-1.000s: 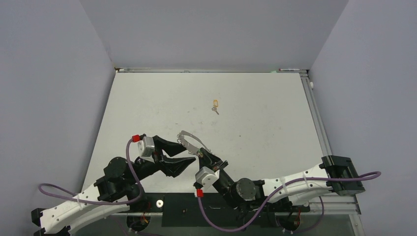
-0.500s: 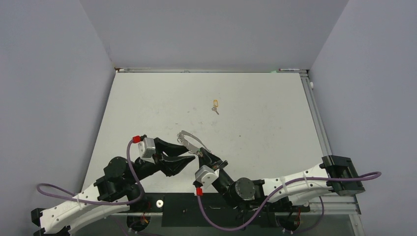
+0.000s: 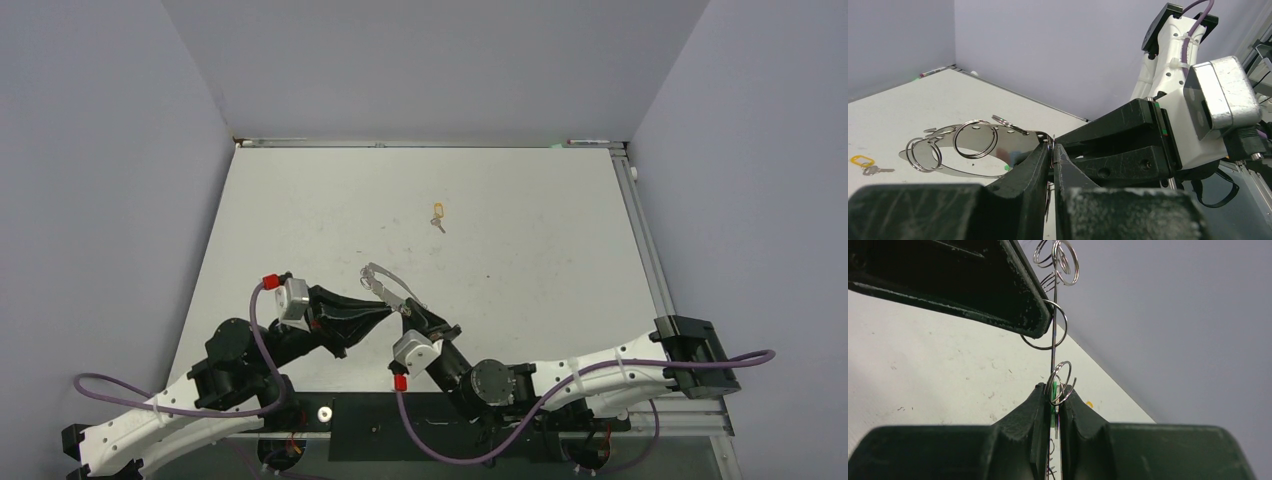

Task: Put the keys on the keyring

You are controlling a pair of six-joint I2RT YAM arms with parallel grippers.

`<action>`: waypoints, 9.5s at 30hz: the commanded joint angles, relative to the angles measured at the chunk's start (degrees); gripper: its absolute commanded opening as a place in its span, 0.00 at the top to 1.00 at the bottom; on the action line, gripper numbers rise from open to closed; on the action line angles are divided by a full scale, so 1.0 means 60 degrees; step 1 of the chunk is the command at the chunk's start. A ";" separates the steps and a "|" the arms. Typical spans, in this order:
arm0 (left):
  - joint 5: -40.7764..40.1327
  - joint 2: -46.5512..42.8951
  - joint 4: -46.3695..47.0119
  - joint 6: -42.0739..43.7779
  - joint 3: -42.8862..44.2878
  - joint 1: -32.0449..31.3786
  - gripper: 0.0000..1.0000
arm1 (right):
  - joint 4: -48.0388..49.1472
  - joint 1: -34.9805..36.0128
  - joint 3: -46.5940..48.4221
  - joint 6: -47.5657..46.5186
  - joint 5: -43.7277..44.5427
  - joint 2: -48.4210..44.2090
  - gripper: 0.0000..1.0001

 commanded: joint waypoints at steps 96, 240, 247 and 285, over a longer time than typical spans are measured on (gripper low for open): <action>0.1073 0.0055 -0.4172 0.4890 0.2023 -0.0874 1.00 | -0.6748 -0.4253 0.1242 0.5190 -1.2333 -0.4231 0.42; 0.0751 0.1805 -0.3919 0.3987 0.2398 0.0889 1.00 | -0.7069 -0.2910 0.2009 0.4022 -0.7405 -0.2876 0.33; 0.0455 0.1134 -0.3007 0.3468 0.1851 0.0894 1.00 | -0.6075 -0.3322 0.0547 0.5540 -0.7772 -0.3677 0.30; 0.2025 0.0047 0.0403 0.2096 0.0471 0.0831 1.00 | -0.3486 -0.5234 0.0405 0.6835 -1.2989 -0.3255 0.70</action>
